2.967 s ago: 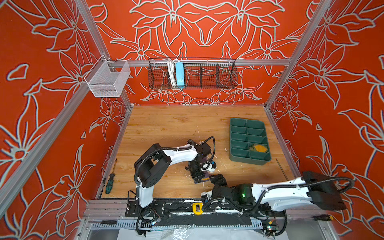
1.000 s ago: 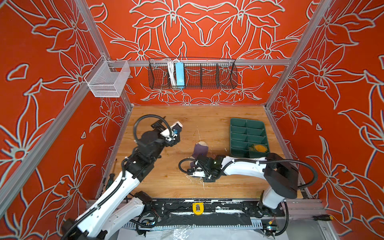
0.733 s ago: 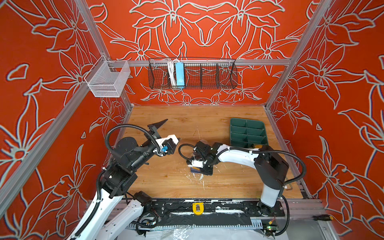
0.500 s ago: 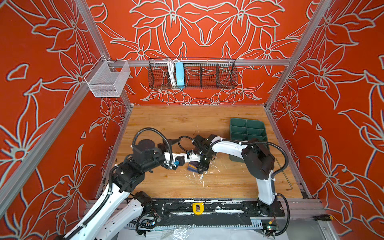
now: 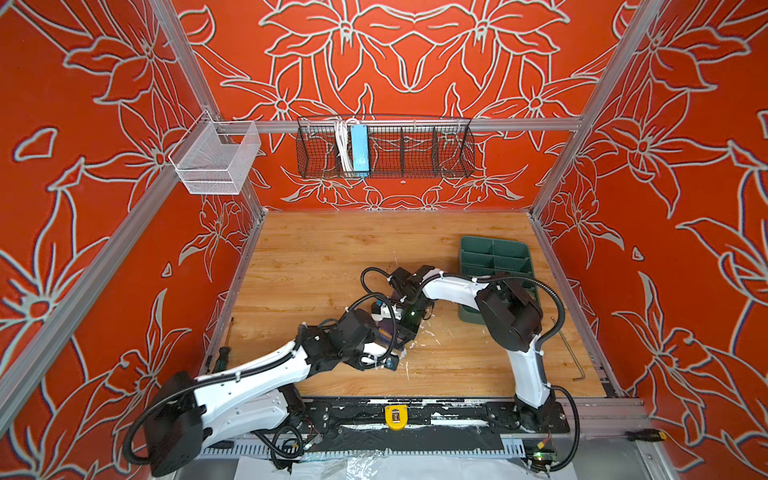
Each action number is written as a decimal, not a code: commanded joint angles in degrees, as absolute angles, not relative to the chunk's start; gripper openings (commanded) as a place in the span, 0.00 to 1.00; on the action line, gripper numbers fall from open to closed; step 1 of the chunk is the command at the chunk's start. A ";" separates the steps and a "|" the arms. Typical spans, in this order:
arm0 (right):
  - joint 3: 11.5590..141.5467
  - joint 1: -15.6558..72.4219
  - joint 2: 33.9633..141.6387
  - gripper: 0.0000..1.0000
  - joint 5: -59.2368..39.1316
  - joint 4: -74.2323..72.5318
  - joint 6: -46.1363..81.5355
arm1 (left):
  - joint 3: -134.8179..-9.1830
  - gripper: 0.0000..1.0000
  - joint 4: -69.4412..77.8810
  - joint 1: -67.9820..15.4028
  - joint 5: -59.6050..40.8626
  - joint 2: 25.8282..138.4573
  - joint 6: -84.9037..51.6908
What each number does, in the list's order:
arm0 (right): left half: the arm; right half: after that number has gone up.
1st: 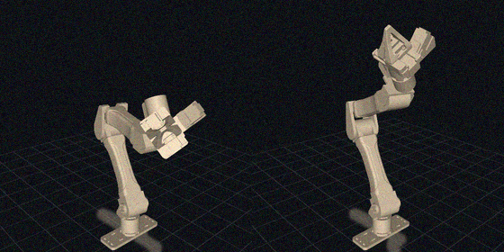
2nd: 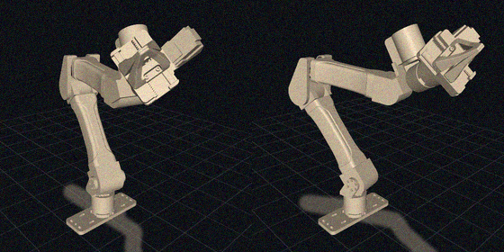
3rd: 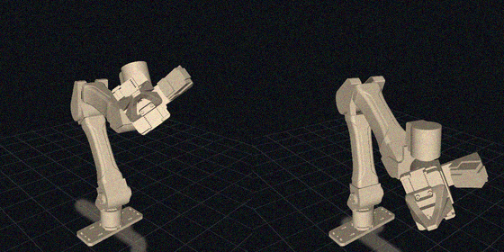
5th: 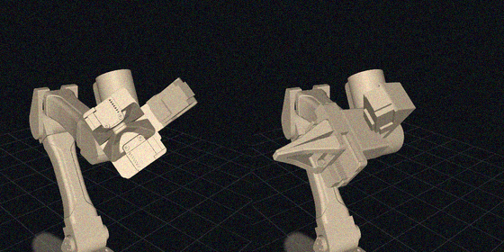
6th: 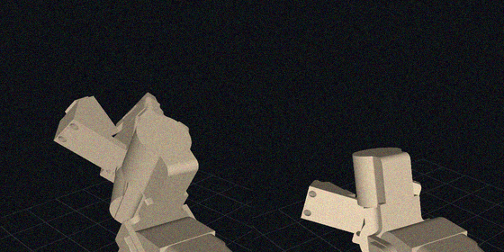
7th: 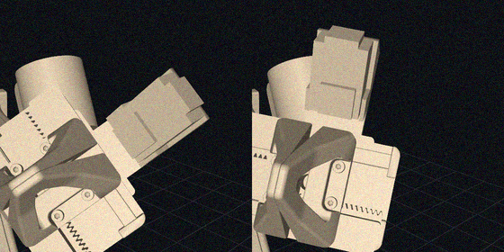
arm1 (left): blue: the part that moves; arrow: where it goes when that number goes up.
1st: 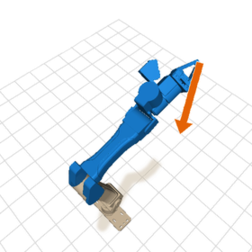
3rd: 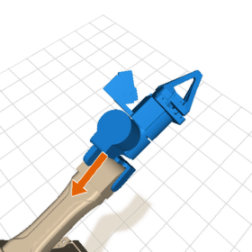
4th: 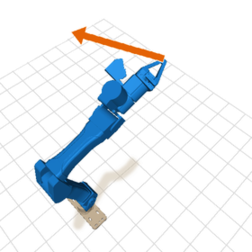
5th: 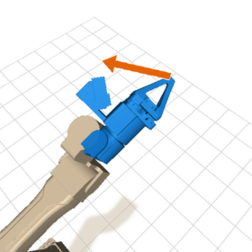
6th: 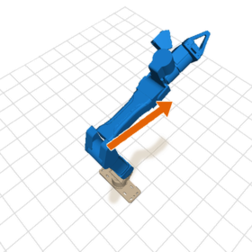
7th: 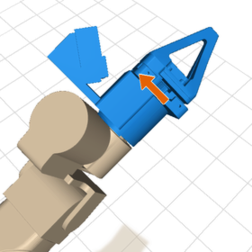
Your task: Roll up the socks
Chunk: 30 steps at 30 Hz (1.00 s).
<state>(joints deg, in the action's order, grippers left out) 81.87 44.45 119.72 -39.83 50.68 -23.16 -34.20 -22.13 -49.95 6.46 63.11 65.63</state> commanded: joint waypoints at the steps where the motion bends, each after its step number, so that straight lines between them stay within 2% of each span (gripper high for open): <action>1: 80.30 44.74 121.10 0.00 -39.12 51.41 -24.73 | -37.26 0.69 -18.46 -50.88 12.34 67.87 54.49; 5: 80.60 44.62 120.83 0.00 -38.68 51.18 -25.31 | -40.05 0.61 -19.12 -51.31 14.37 72.43 42.92; 8: 80.60 44.52 120.85 0.00 -38.41 50.89 -25.49 | -39.95 0.58 -18.46 -51.74 12.49 74.07 40.06; 12: 80.69 44.30 121.24 0.00 -38.67 51.02 -25.73 | -37.24 0.55 -14.86 -52.59 11.77 75.77 42.56; 21: 81.74 43.89 121.88 0.00 -38.40 52.04 -26.15 | -35.56 0.57 -8.44 -53.00 13.80 81.64 50.79; 30: 81.73 43.83 121.86 0.00 -39.22 52.62 -26.38 | -39.62 0.34 -8.61 -53.00 16.00 88.12 50.46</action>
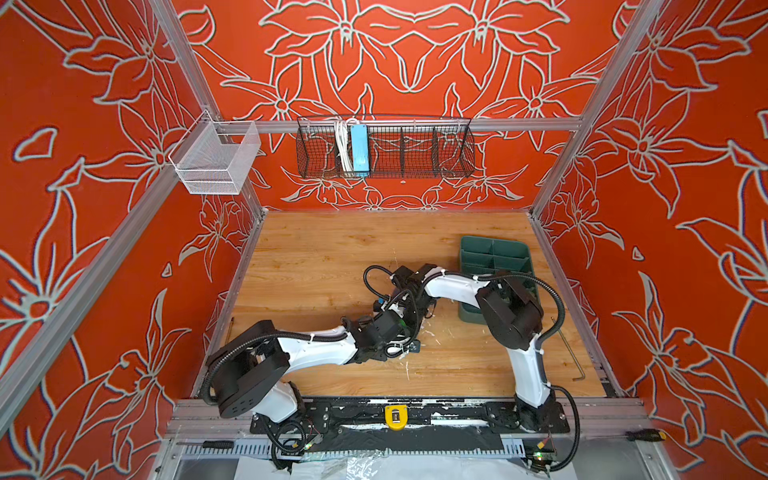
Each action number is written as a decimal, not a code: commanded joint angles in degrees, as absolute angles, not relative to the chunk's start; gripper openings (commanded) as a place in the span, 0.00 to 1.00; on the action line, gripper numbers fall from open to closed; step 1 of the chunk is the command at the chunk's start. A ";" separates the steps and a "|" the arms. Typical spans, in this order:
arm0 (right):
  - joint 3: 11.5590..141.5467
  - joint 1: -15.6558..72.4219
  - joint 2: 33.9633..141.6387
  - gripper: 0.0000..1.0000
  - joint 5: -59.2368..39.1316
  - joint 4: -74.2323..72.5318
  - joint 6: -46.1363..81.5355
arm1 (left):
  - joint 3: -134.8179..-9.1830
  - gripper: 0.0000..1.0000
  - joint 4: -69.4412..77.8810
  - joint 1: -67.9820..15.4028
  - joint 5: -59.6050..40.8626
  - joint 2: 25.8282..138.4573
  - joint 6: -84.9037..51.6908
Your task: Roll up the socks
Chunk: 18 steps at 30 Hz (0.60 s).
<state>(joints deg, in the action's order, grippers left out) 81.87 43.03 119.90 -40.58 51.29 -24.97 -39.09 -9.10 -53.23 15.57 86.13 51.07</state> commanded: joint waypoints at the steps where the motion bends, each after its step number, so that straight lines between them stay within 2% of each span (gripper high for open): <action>1: 81.72 43.79 121.76 0.00 -39.16 52.44 -26.28 | -39.50 0.31 -8.28 -53.00 15.51 88.07 50.59; 7: 81.35 43.65 121.35 0.00 -38.88 51.45 -25.46 | -40.16 0.02 -8.40 -53.16 12.94 88.61 50.32; 10: 80.41 43.56 119.60 0.01 -35.19 49.71 -23.60 | -42.09 0.00 -14.11 -53.16 9.50 89.02 50.52; 11: 79.49 43.44 118.33 0.06 -33.05 48.43 -22.92 | -42.65 0.00 -16.07 -53.12 8.03 88.95 50.44; 12: 78.48 43.37 116.93 0.12 -31.40 47.38 -22.50 | -43.06 0.00 -17.71 -53.17 6.77 88.95 50.49; 13: 77.26 43.19 115.14 0.23 -29.60 46.06 -21.83 | -43.39 0.00 -18.91 -53.12 5.98 89.00 50.20; 14: 76.17 42.94 113.38 0.50 -27.71 44.88 -21.24 | -43.82 0.00 -20.00 -53.09 5.32 89.18 49.57; 15: 75.23 42.76 111.73 0.83 -26.21 43.95 -20.55 | -44.23 0.00 -20.90 -53.13 5.19 89.51 49.41; 16: 74.26 42.55 109.78 0.98 -24.38 42.95 -19.89 | -44.45 0.00 -21.38 -53.13 5.27 89.94 49.14; 18: 72.24 42.27 106.10 0.98 -21.10 42.05 -19.51 | -44.73 0.00 -21.71 -53.17 5.59 90.97 48.95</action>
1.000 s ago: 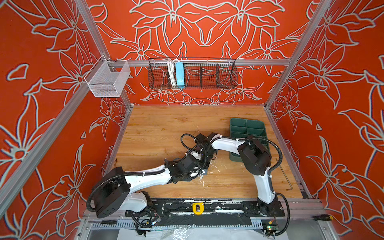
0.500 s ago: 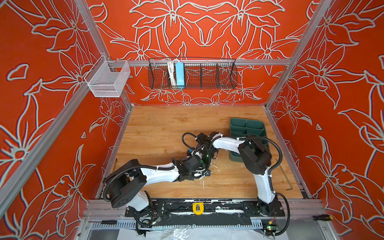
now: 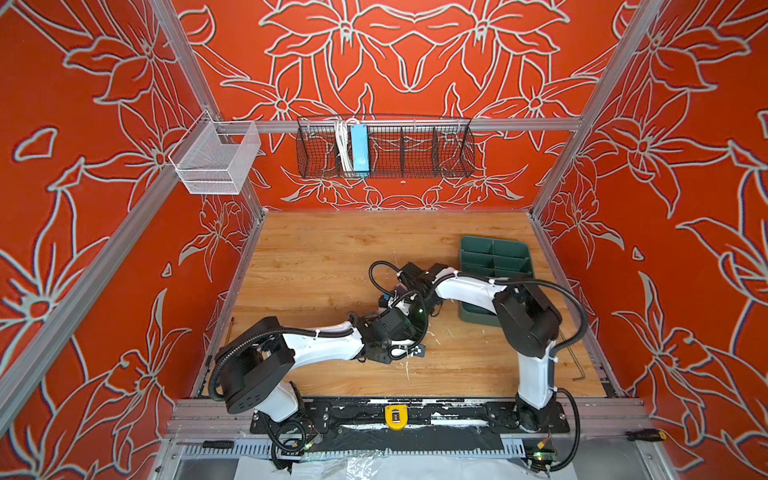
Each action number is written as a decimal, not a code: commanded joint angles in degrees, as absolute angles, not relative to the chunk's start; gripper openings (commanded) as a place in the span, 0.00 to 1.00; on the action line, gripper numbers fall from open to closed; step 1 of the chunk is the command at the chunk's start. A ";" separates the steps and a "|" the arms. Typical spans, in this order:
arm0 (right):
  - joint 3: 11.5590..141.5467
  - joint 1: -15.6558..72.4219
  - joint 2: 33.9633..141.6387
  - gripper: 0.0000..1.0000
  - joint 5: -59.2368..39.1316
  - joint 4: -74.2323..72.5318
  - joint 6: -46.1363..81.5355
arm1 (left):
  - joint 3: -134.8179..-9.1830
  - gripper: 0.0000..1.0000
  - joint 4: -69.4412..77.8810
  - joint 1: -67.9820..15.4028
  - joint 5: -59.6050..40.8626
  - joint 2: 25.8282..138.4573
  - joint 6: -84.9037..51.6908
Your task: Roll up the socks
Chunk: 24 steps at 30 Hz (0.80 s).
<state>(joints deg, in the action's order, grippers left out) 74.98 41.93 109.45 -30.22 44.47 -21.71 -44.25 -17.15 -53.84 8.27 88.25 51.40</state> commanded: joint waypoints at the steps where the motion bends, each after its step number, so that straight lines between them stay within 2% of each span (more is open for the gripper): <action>1: 71.25 42.12 104.16 0.98 -19.16 41.72 -19.35 | -44.93 0.00 -21.75 -53.12 5.71 91.39 48.70; 11: 65.01 34.72 84.87 0.98 7.63 30.91 -14.75 | -51.83 0.00 -28.71 -53.00 0.84 95.65 43.84; 18: 56.46 29.68 65.66 0.98 31.92 8.33 -7.47 | -59.79 0.00 -35.18 -52.19 -3.76 100.64 35.18; 20: 53.59 29.07 60.15 0.98 32.64 3.41 -7.30 | -61.50 0.00 -36.32 -51.33 -6.71 101.67 32.96; 24: 50.04 28.91 52.68 0.98 20.08 2.52 -13.83 | -63.81 0.00 -37.45 -50.15 -10.62 102.91 31.13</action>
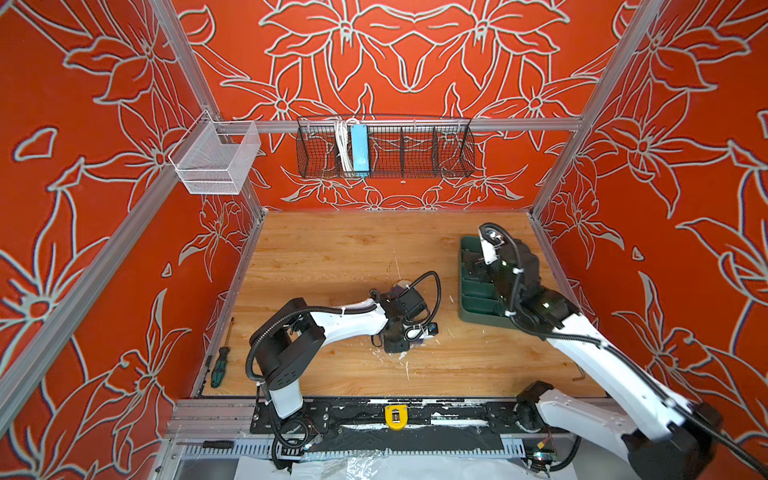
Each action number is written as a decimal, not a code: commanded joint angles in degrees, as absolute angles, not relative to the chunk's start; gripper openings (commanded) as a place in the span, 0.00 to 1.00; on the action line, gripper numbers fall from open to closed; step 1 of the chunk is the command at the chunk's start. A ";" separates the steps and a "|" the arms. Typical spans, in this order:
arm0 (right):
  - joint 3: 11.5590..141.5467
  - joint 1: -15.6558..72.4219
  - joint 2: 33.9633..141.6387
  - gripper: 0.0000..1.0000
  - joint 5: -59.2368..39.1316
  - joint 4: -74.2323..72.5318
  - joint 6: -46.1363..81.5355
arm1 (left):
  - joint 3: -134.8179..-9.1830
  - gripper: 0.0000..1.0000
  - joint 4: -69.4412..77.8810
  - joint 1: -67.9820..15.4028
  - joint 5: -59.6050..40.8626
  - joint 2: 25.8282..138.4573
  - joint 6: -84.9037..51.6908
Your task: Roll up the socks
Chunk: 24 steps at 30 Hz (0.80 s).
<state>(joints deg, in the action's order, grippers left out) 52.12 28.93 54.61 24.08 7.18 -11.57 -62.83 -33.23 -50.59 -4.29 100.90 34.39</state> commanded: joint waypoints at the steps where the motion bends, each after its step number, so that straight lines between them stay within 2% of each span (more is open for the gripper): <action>1: 50.15 28.89 52.03 0.98 17.66 4.86 -15.48 | -64.54 0.00 -38.26 -49.95 -11.60 103.45 31.03; 11: 52.77 31.37 49.86 0.96 16.73 19.23 -21.07 | -73.77 0.00 -41.92 -49.57 -9.55 107.23 21.29; 13: 52.81 32.53 48.98 0.93 10.50 22.98 -23.83 | -72.17 0.00 -39.30 -49.57 -10.54 105.97 18.41; 17: 47.67 36.39 43.68 0.82 -5.99 29.87 -37.42 | -67.67 0.00 -33.26 -49.57 -14.87 104.59 15.54; 21: 43.47 43.93 38.20 0.79 -6.01 33.52 -45.18 | -66.30 0.00 -31.87 -49.41 -20.94 106.25 15.91; 24: 41.39 47.50 37.64 0.73 -6.34 38.10 -50.28 | -66.08 0.00 -31.89 -48.75 -25.46 107.52 17.39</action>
<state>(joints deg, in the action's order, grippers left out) 43.00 45.41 37.95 -2.90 31.77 -41.65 -67.26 -31.68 -49.12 -18.35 105.65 17.04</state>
